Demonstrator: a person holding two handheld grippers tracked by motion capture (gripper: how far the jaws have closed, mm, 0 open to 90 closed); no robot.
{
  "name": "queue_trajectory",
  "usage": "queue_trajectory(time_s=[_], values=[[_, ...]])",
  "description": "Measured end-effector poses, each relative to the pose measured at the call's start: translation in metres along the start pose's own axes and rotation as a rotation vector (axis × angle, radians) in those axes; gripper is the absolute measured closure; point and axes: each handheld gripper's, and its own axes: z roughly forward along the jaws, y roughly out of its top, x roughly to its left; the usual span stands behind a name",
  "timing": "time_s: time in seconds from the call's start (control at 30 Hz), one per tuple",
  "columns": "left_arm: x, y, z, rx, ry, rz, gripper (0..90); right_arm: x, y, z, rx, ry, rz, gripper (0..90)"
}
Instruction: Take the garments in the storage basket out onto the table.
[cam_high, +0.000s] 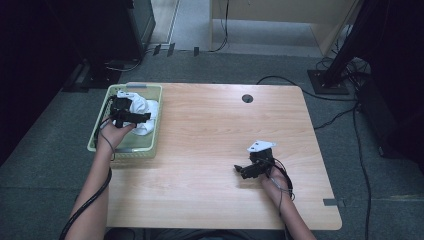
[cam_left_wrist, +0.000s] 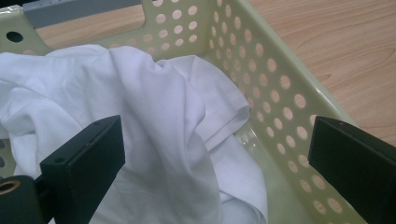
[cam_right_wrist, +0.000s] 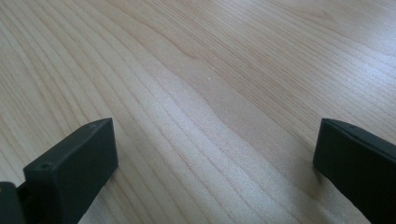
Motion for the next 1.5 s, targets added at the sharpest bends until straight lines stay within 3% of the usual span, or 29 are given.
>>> queue_trajectory(time_s=[0.2,0.53,0.77,1.1,1.3,1.5], values=[[0.005,0.000,0.007,0.009,0.004,-0.003,4.2,0.000,0.000,0.000,-0.001,0.000,-0.001,0.0],[0.019,-0.002,0.017,0.016,0.003,-0.044,4.2,0.000,0.000,0.000,0.000,0.000,-0.001,0.0],[0.023,-0.001,0.025,0.025,0.023,-0.030,4.2,0.000,0.000,0.000,-0.001,0.000,-0.001,0.0],[0.033,-0.002,0.034,0.006,0.011,-0.093,4.3,0.000,0.000,0.000,-0.001,0.000,-0.001,0.0],[0.037,-0.005,0.039,-0.010,0.014,-0.091,4.3,0.000,0.000,0.000,-0.001,0.000,-0.001,0.0],[0.039,-0.006,0.044,-0.008,0.032,-0.062,5.9,0.000,0.000,0.000,-0.001,0.000,-0.001,0.0]])
